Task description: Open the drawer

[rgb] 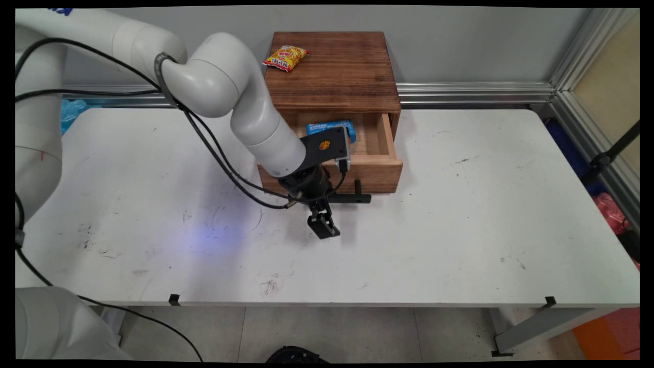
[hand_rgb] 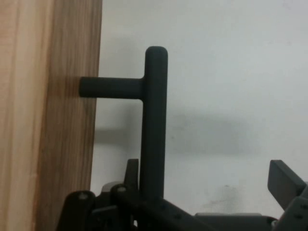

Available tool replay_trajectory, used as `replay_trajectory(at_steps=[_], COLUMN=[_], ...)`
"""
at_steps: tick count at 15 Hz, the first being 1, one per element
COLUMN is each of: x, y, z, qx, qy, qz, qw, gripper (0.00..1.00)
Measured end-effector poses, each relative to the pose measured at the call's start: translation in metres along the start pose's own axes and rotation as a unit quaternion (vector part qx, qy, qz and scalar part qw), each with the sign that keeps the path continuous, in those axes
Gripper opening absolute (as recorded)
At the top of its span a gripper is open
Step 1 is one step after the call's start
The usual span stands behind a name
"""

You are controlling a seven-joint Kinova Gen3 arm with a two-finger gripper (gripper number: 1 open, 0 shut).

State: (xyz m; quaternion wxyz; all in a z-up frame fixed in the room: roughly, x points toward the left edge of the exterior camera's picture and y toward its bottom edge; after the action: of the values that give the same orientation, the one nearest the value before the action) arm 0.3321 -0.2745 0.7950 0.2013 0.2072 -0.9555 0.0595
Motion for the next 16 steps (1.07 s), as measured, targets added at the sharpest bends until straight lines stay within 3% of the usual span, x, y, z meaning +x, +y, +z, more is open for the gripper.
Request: replay_trajectory(at_steps=[16], x=[0.000], y=[0.046], z=[-0.009], qx=[-0.032], qy=[0.000], qz=[0.007], qw=[0.9995], gripper=[1.00])
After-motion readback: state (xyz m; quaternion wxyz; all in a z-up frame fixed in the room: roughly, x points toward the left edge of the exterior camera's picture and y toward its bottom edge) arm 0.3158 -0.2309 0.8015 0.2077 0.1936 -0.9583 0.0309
